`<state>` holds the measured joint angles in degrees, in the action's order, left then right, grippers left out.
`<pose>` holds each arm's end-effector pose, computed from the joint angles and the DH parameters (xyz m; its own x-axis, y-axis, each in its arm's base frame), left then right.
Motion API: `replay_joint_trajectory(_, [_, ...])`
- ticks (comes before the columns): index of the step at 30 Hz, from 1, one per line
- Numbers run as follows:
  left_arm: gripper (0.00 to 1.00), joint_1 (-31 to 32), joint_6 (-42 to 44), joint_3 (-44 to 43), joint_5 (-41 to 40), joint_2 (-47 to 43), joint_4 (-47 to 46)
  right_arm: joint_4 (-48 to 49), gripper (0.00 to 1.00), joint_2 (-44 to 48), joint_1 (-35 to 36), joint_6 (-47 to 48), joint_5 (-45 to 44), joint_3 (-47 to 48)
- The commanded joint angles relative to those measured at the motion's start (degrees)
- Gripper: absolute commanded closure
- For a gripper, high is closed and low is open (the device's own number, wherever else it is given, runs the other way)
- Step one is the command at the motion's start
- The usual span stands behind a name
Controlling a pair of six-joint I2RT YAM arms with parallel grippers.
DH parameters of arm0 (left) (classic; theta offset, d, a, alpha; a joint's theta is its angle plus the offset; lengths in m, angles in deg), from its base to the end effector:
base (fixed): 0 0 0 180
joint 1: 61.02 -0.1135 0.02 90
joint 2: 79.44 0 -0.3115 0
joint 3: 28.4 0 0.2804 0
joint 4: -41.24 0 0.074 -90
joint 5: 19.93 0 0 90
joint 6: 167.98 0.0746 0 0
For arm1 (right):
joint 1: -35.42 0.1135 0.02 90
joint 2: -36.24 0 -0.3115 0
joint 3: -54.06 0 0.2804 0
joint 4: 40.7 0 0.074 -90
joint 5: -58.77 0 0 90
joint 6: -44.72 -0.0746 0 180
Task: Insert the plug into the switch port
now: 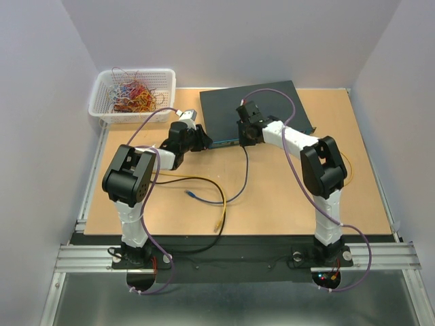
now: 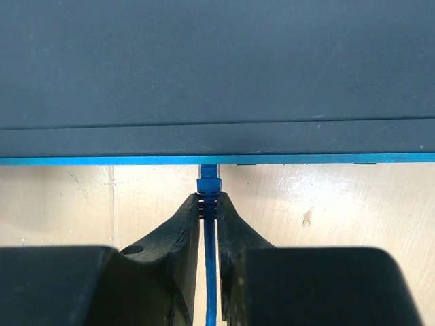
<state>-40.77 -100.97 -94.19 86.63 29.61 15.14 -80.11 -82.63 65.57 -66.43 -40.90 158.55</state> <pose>0.4288 -0.1809 0.1728 -0.4842 -0.2204 -0.8467 0.4325 0.7810 -0.4506 0.4639 0.2550 0.1976 -0.7984 -0.0524 -0.5999 -0.1300 0.9877 0.0867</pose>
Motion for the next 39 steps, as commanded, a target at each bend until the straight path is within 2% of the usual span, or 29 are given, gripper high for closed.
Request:
replay_joint_trajectory(1, [0.56,2.69,0.13,-2.03,3.22,2.13,-0.13,6.22,1.00,3.82,0.61,0.05,-2.37,4.98])
replay_joint_trajectory(22, [0.56,2.69,0.22,-2.12,3.13,2.65,-0.21,6.39,1.00,-1.37,0.61,-0.91,-2.19,2.17])
replay_joint_trajectory(39, [0.56,2.69,0.39,-2.12,3.39,2.57,-0.21,6.39,0.99,-4.44,0.52,0.49,-5.80,4.10])
